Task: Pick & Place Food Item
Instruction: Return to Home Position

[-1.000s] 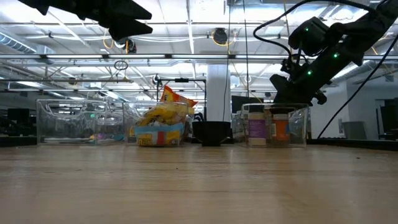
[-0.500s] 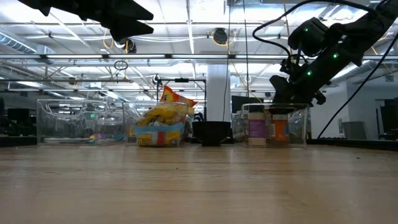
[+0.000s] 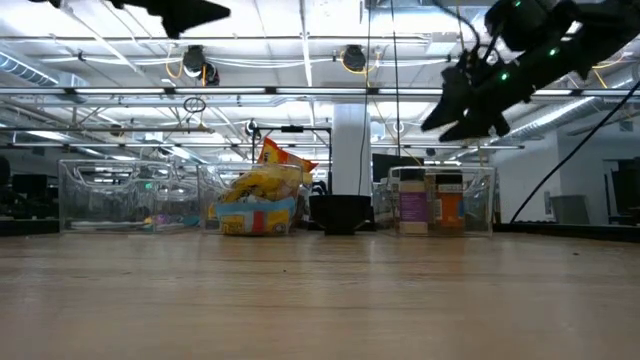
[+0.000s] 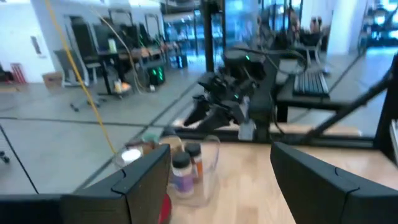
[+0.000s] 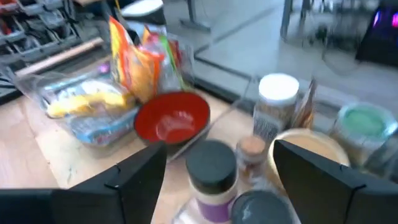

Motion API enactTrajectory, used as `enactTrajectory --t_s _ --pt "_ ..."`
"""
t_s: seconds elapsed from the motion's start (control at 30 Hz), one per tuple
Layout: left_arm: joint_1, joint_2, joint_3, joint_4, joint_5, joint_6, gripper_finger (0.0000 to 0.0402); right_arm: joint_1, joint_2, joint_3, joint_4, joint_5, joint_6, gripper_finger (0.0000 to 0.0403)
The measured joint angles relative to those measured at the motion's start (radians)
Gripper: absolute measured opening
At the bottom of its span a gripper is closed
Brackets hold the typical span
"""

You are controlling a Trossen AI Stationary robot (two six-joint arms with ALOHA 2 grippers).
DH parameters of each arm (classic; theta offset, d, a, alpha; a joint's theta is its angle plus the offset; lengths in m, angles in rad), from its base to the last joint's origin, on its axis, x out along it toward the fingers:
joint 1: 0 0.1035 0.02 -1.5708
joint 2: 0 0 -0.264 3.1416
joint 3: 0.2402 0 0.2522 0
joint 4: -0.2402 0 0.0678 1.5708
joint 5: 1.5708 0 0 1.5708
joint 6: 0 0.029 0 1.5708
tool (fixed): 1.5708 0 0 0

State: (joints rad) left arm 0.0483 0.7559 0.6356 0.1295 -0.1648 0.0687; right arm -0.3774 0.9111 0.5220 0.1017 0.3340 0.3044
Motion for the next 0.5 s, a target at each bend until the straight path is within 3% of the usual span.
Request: enactTrajectory --t_s 0.33,0.5 --pt "0.001 -0.349 -0.004 -0.292 -0.027 -0.041 0.0256 0.077 -0.243 -0.001 -0.025 0.004 -0.258 0.0213" --pt "0.001 -0.521 -0.095 -0.318 -0.029 -0.031 0.0249 0.112 -0.375 -0.048 -0.005 0.044 -0.291 0.0168"
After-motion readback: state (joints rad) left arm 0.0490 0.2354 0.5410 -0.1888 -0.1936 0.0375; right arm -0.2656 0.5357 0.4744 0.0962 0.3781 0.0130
